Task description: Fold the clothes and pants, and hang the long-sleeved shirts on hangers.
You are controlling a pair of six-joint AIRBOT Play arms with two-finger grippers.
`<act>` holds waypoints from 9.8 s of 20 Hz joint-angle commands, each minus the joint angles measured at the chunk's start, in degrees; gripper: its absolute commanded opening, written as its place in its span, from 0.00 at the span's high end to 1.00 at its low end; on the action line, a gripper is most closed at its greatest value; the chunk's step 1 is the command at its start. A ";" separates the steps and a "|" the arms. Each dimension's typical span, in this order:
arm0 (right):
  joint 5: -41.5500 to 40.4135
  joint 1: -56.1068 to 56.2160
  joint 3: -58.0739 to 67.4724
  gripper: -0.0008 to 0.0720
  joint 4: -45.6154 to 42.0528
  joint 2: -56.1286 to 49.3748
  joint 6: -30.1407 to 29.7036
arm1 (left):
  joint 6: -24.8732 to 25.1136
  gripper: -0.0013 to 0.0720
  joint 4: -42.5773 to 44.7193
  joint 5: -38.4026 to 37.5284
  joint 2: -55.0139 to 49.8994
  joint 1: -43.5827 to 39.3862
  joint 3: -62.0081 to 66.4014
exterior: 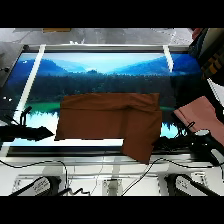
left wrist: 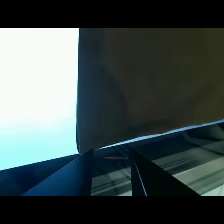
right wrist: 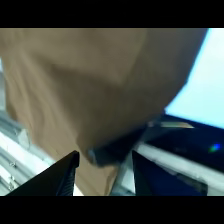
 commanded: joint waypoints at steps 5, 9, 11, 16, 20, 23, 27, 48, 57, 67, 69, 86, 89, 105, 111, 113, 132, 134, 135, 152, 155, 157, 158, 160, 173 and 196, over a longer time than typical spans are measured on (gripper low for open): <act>-4.35 3.48 -0.66 0.49 2.29 0.00 -3.89 | 0.87 0.45 -0.04 2.58 0.00 0.07 -0.94; -5.99 10.78 -0.68 0.68 2.29 -0.39 -3.82 | 0.85 0.39 -0.02 2.47 0.00 0.07 -0.94; -5.84 11.13 -0.68 0.90 2.27 -0.39 -3.82 | 0.85 0.39 0.04 2.49 0.00 0.07 -0.94; -5.68 11.13 -0.68 0.97 2.38 -0.39 -3.82 | 0.92 0.39 1.92 3.15 -0.50 0.07 -2.16; -5.66 11.13 -0.68 0.97 2.51 -0.37 -3.85 | 0.87 0.39 1.14 4.48 -4.26 0.07 -3.08; -5.90 11.13 -0.66 0.97 2.51 -0.37 -3.89 | 0.90 0.39 -2.14 6.03 -7.41 0.04 -3.08; -5.92 11.13 -0.50 0.97 2.91 -0.24 -3.93 | 0.98 0.55 -7.58 8.55 -9.55 0.00 -3.08; -33.86 18.47 20.74 0.97 23.89 3.04 3.89 | 8.35 0.96 -26.23 19.76 0.76 -8.37 12.37; -63.87 27.45 24.30 0.97 23.80 -9.68 17.03 | 8.35 0.96 -31.39 62.60 -11.78 -27.98 12.41; -63.39 27.34 31.98 0.41 21.09 -19.93 16.74 | 8.37 0.65 -31.54 68.19 -19.52 -30.64 17.00; -61.37 27.32 31.98 0.04 17.94 -19.91 16.76 | 8.37 0.02 -31.56 68.28 -19.34 -30.45 17.84; -51.36 23.58 31.98 0.04 13.88 -19.91 16.79 | -9.92 0.03 -14.69 22.36 -27.96 -11.67 28.41; -49.79 23.58 31.98 0.04 13.92 -19.91 16.81 | -9.92 0.03 -14.99 19.74 -31.41 -13.55 32.33; -31.89 30.67 49.94 0.97 5.46 -19.82 10.93 | -4.52 0.96 -7.50 19.71 -25.77 -26.03 40.94; -31.98 40.09 54.84 0.97 -2.78 -20.06 17.35 | -4.52 0.96 -5.01 3.15 -9.90 -25.79 40.96; -32.00 43.32 54.90 0.97 -4.98 -21.42 19.43 | -4.52 0.96 -4.94 1.75 -5.66 -25.79 40.96; -32.41 64.30 69.09 0.97 -5.40 -42.88 30.69 | -4.55 0.96 -6.93 4.33 -2.23 -31.41 40.79; -24.46 59.54 69.75 0.97 -8.96 -42.49 30.67 | -4.52 0.96 -14.25 5.92 -4.98 -32.98 40.79; -20.35 56.81 70.16 0.97 -10.64 -42.07 30.67 | -4.52 0.96 -18.62 7.21 -6.64 -34.21 40.79; 0.09 19.69 70.53 0.36 -18.73 -28.76 30.64 | 1.97 0.04 -41.16 56.22 -31.61 -76.02 40.89; 0.15 18.80 69.72 0.37 -26.82 -28.79 30.16 | 1.97 0.04 -38.32 55.25 -29.64 -74.38 40.87; 0.42 16.41 67.45 0.39 -25.03 -29.16 27.28 | 1.97 0.04 -35.85 53.18 -28.15 -72.15 40.87; 1.03 15.06 65.92 0.43 -22.29 -29.66 25.24 | 1.95 0.04 -35.54 51.52 -27.54 -70.82 40.87; 1.29 12.17 60.87 0.43 -12.59 -30.97 20.59 | 1.95 0.04 -35.56 47.21 -26.86 -68.19 40.87; -11.17 27.28 52.11 0.07 9.77 -39.60 16.52 | 1.95 0.04 -35.54 36.61 -26.75 -63.91 40.85; 7.08 -6.01 66.10 0.97 -25.57 -10.82 38.82 | -31.36 0.96 40.28 9.88 4.96 -32.06 40.85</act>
